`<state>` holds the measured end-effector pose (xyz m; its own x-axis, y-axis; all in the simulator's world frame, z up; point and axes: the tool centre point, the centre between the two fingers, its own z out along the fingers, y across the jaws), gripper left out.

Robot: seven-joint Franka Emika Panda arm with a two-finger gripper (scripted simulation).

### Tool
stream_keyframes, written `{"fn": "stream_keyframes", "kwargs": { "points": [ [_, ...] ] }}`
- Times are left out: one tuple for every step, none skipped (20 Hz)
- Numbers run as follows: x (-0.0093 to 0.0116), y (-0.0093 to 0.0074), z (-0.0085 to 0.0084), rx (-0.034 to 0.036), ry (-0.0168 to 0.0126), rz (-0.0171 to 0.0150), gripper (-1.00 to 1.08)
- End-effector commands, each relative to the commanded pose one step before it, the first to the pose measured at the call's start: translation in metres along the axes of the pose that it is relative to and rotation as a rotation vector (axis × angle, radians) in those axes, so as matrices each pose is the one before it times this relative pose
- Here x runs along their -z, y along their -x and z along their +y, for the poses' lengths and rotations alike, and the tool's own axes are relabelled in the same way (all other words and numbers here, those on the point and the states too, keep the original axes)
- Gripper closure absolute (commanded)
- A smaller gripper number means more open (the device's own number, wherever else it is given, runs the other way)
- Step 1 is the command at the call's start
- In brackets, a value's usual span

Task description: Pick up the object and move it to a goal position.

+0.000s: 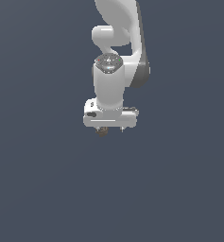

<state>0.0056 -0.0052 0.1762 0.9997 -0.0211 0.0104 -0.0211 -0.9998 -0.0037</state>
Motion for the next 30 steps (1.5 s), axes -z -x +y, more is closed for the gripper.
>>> {"fn": "stream_keyframes", "kwargs": {
  "points": [
    [0.0,0.0,0.00001,0.0,0.0,0.0,-0.92],
    [0.00037,-0.00012,0.00055,-0.00073,0.00058,0.00031,-0.92],
    [0.001,-0.00036,0.00155,-0.00196,0.00148,0.0008,-0.92],
    [0.00169,-0.00057,0.00261,-0.00335,0.00255,0.00137,-0.92],
    [0.00232,-0.0008,0.00358,-0.00449,0.00348,0.00185,-0.92],
    [0.00295,-0.00101,0.00457,-0.00562,0.00449,0.00235,-0.92],
    [0.0028,-0.00097,0.0043,-0.00504,0.00424,0.00219,-0.92],
    [0.00212,-0.00074,0.00321,-0.00351,0.0032,0.00164,-0.92],
    [0.00142,-0.00052,0.00209,-0.00199,0.00211,0.00107,-0.92],
    [0.0007,-0.00029,0.00098,-0.00058,0.00093,0.00047,-0.92],
    [0.00003,-0.00003,0.0002,0.0,0.0,0.0,-0.92],
    [-0.00054,0.00026,-0.00098,0.00064,-0.00066,-0.00033,-0.92],
    [-0.00058,0.00029,-0.00041,-0.00118,-0.00063,-0.00033,-0.92],
    [-0.00051,0.00036,-0.00001,-0.00292,-0.00022,-0.00014,-0.92],
    [-0.00065,0.0005,0.00021,-0.00458,-0.00017,-0.00013,-0.92],
    [-0.00088,0.00067,0.00026,-0.00613,-0.00024,-0.00018,-0.92],
    [-0.00117,0.00087,0.00025,-0.00764,-0.00039,-0.00028,-0.92],
    [-0.00145,0.00107,0.00022,-0.00909,-0.00053,-0.00037,-0.92],
    [-0.00171,0.00126,0.00022,-0.01053,-0.00065,-0.00046,-0.92],
    [-0.00195,0.00145,0.00027,-0.01197,-0.00073,-0.00054,-0.92],
    [-0.00215,0.00161,0.00033,-0.01332,-0.00078,-0.00059,-0.92],
    [-0.00236,0.00179,0.00044,-0.01487,-0.00081,-0.00065,-0.92],
    [-0.00256,0.00197,0.00055,-0.01641,-0.00083,-0.0007,-0.92],
    [-0.00278,0.00216,0.00065,-0.01789,-0.00087,-0.00077,-0.92],
    [-0.00301,0.00236,0.00075,-0.01946,-0.0009,-0.00084,-0.92],
    [-0.00322,0.00256,0.00088,-0.02103,-0.00092,-0.00091,-0.92],
    [-0.00342,0.00275,0.00105,-0.02264,-0.00091,-0.00098,-0.92],
    [-0.00363,0.00294,0.00121,-0.02426,-0.00089,-0.00104,-0.92],
    [-0.00383,0.00314,0.00141,-0.0259,-0.00086,-0.0011,-0.92],
    [-0.00402,0.00333,0.00163,-0.02757,-0.00081,-0.00115,-0.92]
  ]
}}
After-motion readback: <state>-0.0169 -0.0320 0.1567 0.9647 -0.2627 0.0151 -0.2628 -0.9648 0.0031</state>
